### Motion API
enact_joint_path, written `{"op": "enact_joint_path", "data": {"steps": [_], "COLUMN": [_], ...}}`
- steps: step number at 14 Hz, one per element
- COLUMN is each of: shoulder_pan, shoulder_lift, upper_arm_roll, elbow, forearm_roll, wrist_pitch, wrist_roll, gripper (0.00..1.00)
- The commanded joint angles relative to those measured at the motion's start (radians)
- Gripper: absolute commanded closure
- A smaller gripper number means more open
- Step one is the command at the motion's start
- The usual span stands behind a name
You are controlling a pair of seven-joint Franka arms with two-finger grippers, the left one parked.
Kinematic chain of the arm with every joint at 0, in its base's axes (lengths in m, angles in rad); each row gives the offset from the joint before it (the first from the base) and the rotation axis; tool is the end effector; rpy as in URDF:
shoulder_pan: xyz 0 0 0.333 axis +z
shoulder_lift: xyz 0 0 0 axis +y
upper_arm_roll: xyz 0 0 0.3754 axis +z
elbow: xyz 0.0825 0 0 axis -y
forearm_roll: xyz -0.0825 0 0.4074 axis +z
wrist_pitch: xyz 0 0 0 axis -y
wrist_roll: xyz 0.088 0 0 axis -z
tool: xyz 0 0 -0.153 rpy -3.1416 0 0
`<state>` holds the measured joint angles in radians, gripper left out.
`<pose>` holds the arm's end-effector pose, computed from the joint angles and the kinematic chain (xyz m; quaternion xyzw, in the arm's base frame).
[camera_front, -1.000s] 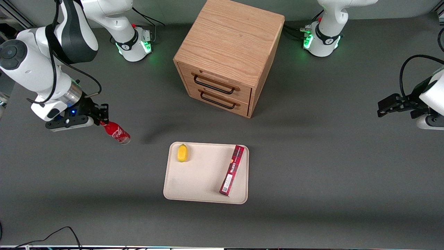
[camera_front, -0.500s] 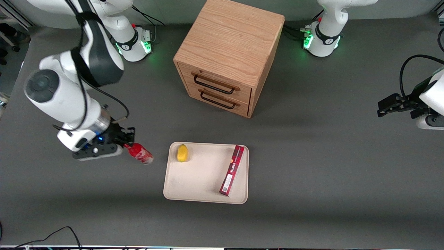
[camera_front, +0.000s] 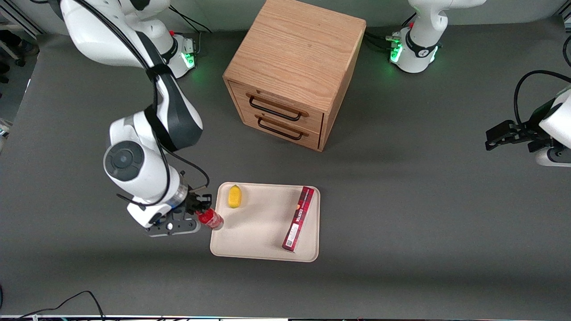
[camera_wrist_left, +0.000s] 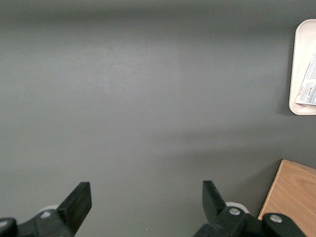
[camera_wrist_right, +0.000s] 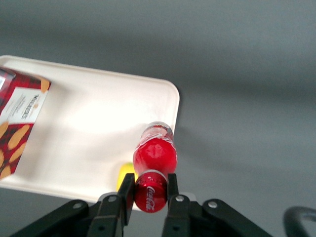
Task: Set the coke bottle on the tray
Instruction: 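Lift the bottle and carry it with the right gripper toward the tray, then lower the bottle onto the tray beside the lemon and open the gripper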
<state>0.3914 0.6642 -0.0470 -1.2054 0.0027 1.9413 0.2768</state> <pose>0.7578 0.2825 0.3908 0.9985 0.0388 0.0384 0.0013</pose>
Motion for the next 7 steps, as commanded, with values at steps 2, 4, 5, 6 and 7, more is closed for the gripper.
{"op": "enact_joint_path", "data": {"steps": [2,4,5,6,7], "shoulder_pan": [0.027,0.047,0.047,0.047,0.046], "shoulder_lift": [0.118,0.140,0.143,0.152,0.153], "upper_arm_roll": [-0.034,-0.034,-0.034,-0.034,-0.034], "elbow": [0.145,0.147,0.145,0.145,0.145], "forearm_roll": [0.056,0.057,0.057,0.057,0.057], "wrist_pitch": [0.020,0.053,0.062,0.064,0.064], "wrist_roll": [0.019,0.019,0.019,0.019,0.019], "gripper": [1.00,1.00,1.00,1.00,0.97]}}
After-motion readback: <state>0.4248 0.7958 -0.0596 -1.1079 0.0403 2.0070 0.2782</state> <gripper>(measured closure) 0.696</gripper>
